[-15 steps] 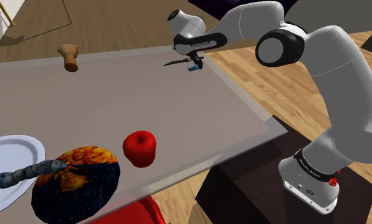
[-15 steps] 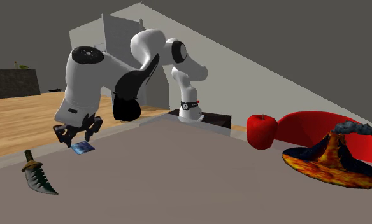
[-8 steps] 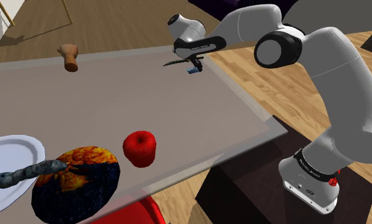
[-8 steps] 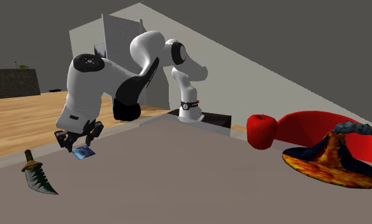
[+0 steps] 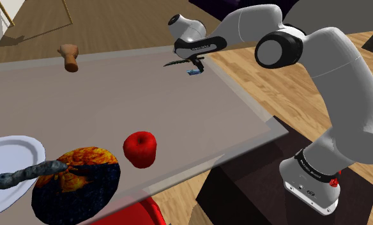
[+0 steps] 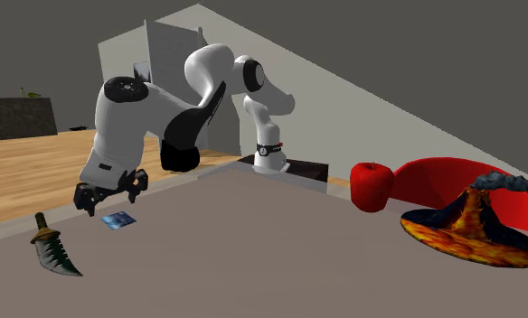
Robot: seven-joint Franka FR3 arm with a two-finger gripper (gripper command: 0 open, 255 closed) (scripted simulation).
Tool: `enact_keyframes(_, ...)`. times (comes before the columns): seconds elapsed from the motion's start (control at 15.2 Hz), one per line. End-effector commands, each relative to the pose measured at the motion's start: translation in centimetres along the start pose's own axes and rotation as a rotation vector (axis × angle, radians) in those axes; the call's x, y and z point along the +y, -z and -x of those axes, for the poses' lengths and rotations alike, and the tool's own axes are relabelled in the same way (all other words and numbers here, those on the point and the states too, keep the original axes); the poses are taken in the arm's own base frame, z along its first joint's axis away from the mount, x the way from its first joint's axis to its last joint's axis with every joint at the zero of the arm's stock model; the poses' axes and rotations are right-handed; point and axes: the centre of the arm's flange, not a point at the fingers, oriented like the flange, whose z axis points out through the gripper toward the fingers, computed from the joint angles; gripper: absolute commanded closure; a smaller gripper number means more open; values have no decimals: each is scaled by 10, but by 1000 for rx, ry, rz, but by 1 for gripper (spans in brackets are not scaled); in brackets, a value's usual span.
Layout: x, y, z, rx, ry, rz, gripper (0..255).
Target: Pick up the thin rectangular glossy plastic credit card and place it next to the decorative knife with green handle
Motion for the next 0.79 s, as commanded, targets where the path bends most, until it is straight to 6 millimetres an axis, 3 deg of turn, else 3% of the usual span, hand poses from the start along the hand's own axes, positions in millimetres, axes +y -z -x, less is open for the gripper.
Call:
enact_keyframes(0.0, 0, 0, 0, 0, 0, 0, 0)
enact_keyframes(0.26, 0, 50, 0, 0, 0, 0, 0)
enact_keyframes(0.73, 0, 50, 0, 0, 0, 0, 0)
